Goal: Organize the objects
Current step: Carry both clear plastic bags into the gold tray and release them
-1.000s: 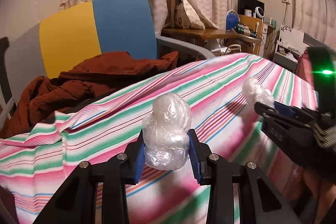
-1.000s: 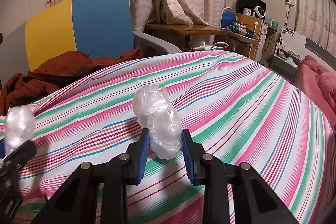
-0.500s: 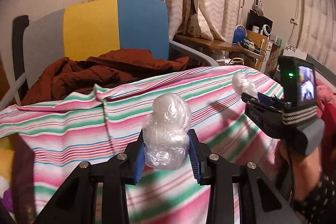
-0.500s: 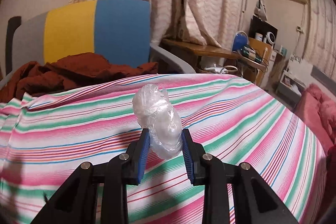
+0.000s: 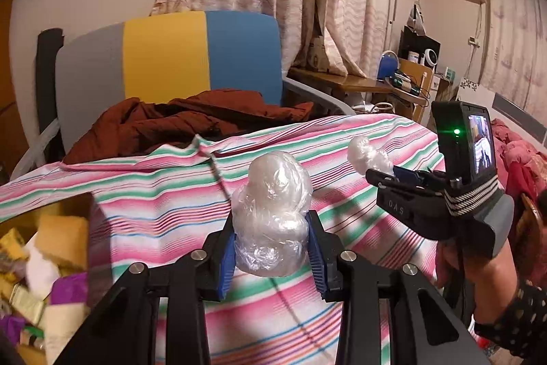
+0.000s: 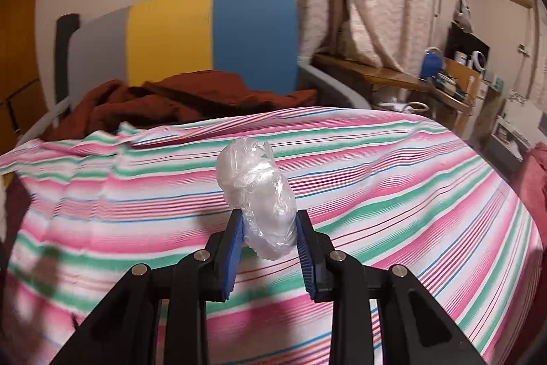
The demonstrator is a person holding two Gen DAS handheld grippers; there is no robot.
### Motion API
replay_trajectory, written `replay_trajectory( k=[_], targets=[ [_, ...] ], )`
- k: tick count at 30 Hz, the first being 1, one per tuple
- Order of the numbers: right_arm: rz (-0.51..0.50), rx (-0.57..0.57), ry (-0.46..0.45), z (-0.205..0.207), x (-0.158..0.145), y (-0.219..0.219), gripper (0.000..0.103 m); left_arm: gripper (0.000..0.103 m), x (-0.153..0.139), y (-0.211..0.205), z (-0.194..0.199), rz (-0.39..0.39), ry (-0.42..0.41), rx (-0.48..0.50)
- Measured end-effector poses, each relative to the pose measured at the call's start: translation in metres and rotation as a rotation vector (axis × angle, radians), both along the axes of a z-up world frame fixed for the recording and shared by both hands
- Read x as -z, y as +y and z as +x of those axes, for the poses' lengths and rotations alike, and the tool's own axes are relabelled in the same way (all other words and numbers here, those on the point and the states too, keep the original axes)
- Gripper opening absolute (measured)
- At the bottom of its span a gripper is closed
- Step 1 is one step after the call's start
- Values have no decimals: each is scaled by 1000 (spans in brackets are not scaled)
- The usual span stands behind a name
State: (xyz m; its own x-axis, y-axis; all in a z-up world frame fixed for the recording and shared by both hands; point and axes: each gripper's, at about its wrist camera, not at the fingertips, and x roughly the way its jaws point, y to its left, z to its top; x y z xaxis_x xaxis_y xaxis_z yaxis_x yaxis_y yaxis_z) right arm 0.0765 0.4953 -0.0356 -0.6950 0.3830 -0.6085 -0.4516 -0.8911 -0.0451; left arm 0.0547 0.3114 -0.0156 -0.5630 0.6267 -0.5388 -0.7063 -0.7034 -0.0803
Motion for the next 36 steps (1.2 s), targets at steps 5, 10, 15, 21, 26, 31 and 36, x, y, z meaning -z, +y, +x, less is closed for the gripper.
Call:
replay_trajectory(
  k=[5,10,15,21,26,31,36],
  targets=[
    [-25,-54,7,5,-11,-32,30,37,-1,-23,6,5,-6,-12],
    [-76,-100,-1,10,-19,-60,30,37,-5,-46,13,25,-24,-22],
    [-120,-146,18,16,-31,-84,30,37,-13,-68,20,39,-15,-36],
    [-161,-212,28,16,-42,-116,30,37,-22,-100,26,48,23,-70],
    [-145,-275,25,13,-49,-145,30,37,-26,-125,26,56,33,-117],
    [-132,-327,22,7,-57,-172,30,37,-26,-151,19,69,19,-179],
    [-120,-387,19,0,-61,-199,30,37,-24,-179,13,72,12,-244]
  ],
)
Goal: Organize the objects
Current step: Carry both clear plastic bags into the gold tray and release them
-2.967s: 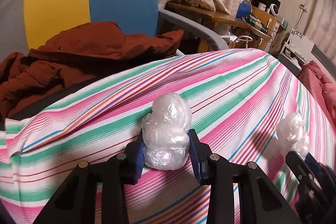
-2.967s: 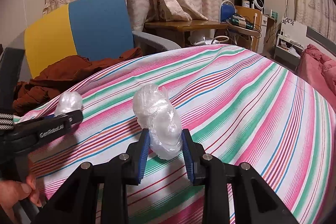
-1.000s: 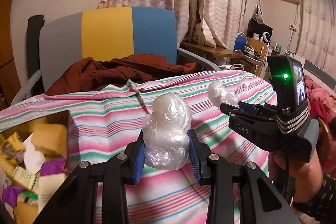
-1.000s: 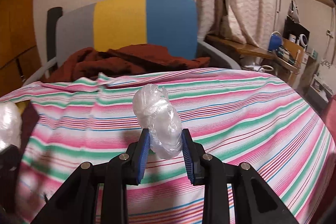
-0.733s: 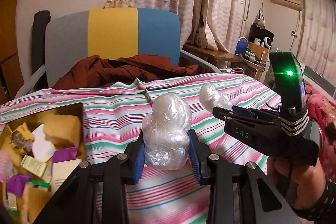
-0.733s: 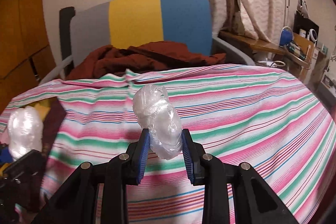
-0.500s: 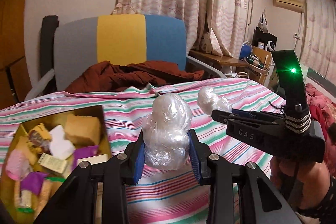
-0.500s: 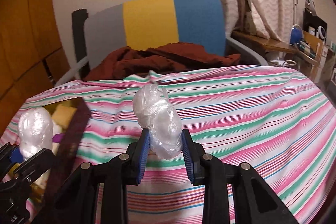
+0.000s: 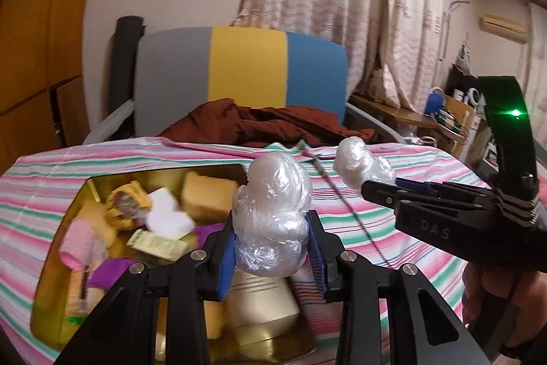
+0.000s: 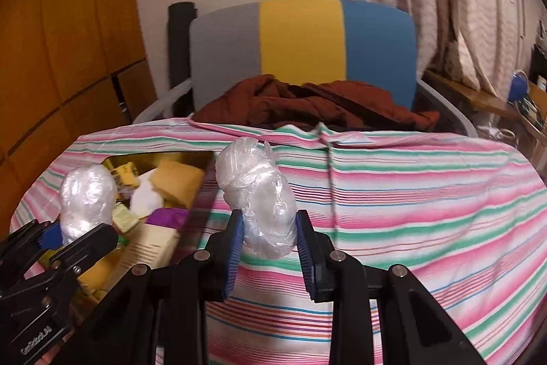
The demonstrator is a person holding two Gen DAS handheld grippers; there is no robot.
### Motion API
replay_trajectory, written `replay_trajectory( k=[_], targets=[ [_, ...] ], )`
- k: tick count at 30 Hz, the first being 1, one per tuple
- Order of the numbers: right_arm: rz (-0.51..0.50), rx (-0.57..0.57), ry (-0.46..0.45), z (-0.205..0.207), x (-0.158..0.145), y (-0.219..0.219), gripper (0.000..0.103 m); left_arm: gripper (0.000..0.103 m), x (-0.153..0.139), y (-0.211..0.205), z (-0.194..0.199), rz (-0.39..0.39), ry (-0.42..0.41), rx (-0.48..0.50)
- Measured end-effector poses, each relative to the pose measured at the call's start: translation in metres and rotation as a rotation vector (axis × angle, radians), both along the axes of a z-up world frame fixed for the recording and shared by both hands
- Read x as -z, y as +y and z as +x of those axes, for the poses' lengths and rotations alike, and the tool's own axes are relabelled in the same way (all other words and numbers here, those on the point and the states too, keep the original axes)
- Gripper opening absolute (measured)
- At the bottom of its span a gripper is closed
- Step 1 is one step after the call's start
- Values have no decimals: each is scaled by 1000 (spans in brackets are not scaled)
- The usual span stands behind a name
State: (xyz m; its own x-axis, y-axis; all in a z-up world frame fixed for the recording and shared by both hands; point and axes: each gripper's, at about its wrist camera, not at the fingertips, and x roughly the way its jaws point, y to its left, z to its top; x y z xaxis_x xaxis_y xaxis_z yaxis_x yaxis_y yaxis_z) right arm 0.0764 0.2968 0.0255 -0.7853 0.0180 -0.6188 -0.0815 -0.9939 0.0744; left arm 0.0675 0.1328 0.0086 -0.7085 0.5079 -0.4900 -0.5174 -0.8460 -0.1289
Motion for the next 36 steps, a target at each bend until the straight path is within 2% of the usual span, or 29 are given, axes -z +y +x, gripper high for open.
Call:
replay_trajectory(
  k=[14,36],
  targets=[
    [22,-133,-9,-18,-2,-61,30,37,12,-63,-14,20,-35,-156],
    [28,-244,-45,-44,-2,-119,30,37,30,-116,-35,31,-108,-281]
  ],
)
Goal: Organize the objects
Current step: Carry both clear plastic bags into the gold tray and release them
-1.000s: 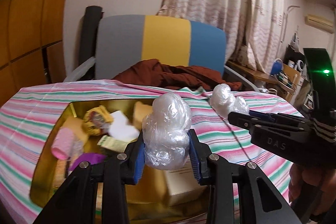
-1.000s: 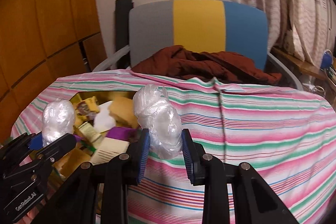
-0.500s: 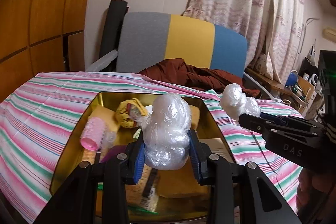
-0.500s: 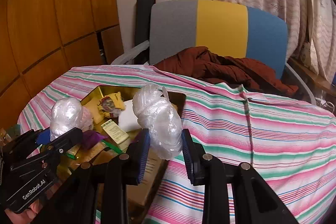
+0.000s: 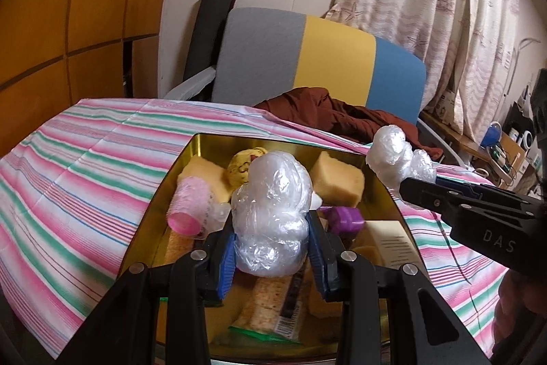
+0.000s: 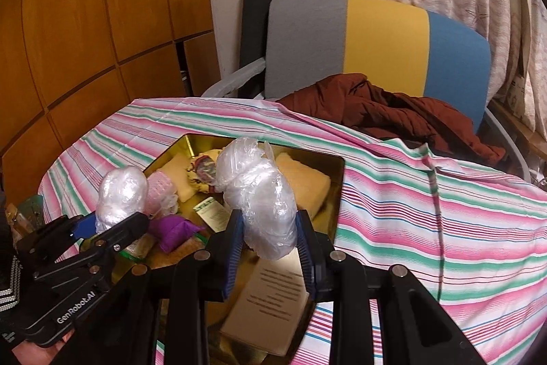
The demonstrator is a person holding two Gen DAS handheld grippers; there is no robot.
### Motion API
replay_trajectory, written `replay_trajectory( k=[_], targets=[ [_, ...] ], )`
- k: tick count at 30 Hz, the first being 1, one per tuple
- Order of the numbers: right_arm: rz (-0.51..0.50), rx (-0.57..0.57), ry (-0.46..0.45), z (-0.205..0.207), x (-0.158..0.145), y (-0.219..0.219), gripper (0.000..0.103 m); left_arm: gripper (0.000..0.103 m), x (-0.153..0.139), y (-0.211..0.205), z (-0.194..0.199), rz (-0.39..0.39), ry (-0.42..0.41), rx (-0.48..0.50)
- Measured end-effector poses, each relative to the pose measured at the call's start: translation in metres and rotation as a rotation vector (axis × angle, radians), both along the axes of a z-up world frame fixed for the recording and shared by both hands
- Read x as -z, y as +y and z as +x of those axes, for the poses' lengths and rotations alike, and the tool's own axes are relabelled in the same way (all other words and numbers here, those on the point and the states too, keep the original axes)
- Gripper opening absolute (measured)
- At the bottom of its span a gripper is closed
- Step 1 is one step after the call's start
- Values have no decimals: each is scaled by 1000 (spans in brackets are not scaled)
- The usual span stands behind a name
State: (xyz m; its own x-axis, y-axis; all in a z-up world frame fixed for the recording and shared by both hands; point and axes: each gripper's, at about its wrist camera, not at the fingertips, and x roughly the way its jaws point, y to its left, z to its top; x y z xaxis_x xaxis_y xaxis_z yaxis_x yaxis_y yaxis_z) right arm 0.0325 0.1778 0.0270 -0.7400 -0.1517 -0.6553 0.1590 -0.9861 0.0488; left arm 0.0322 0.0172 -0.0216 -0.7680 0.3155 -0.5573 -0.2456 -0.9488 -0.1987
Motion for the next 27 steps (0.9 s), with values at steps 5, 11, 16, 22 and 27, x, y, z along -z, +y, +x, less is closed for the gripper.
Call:
replay_trajectory(
  k=[5,11,16,22,27],
  targets=[
    [-4,-14,-7,-4,0,-7,30,37,1,-6,-4,-1,-2,-12],
    [-36,25,-43,-11,4,0,30,37,0,-9,-14,0,-14,-8],
    [-98,34,-85,-14,10,4,33,47,2,-2,-22,-11,-39,23],
    [-169,56,-124,-16,18,14,39,95,-6,-10,-24,8,-14,-50],
    [-176,76,-132,-14,18,19,39,100,-11,-11,-18,-31,-15,-75]
  ],
)
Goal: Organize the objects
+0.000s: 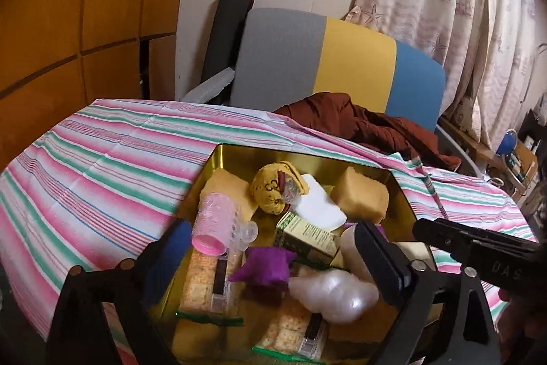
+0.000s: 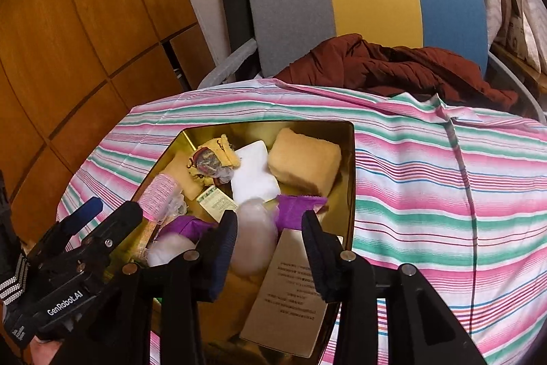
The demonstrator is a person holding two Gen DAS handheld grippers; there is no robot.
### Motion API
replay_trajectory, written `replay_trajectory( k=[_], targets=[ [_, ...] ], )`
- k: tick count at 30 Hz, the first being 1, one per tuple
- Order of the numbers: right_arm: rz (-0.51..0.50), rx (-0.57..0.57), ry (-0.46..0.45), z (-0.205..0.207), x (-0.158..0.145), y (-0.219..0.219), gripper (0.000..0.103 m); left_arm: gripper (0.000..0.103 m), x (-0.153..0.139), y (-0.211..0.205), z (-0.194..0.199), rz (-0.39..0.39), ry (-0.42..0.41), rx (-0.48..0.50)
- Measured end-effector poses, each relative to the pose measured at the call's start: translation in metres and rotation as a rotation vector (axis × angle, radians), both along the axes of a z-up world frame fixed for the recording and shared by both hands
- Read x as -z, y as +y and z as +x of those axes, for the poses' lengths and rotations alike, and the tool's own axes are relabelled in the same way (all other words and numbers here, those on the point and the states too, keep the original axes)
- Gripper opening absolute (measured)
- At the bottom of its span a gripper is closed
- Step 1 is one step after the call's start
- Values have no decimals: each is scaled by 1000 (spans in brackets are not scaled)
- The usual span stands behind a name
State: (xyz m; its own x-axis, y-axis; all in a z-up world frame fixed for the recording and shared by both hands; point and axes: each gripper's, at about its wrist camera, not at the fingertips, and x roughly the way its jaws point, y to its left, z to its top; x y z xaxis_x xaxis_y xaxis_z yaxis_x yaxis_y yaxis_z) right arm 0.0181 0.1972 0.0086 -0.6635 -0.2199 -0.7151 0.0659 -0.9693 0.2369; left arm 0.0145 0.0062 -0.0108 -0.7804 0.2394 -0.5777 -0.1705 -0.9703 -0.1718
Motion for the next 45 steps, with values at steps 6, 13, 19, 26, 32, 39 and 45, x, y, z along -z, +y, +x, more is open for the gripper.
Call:
replay_trajectory(
  k=[6,13,19,26,32,39,45],
  targets=[
    [50,8,-22,5,-5,-3,45,103,-5,4,8,-76,-29,-57],
    [98,37,-41,13,-13,-7,48,103,-11,1,8,-120,-136,-103],
    [165,77,-29,20,-20,-11,50,103,-18,-7,15,-111,-151,-149],
    [242,124,-8,26,-30,-17,53,103,-22,-8,20,-163,-143,-174],
    [245,126,-7,30,-33,-23,53,103,-25,-6,21,-179,-157,-181],
    [256,144,-25,31,-34,-27,53,103,-30,-2,24,-228,-141,-202],
    [254,143,-28,31,-34,-28,53,103,-33,2,24,-239,-151,-187]
  ],
)
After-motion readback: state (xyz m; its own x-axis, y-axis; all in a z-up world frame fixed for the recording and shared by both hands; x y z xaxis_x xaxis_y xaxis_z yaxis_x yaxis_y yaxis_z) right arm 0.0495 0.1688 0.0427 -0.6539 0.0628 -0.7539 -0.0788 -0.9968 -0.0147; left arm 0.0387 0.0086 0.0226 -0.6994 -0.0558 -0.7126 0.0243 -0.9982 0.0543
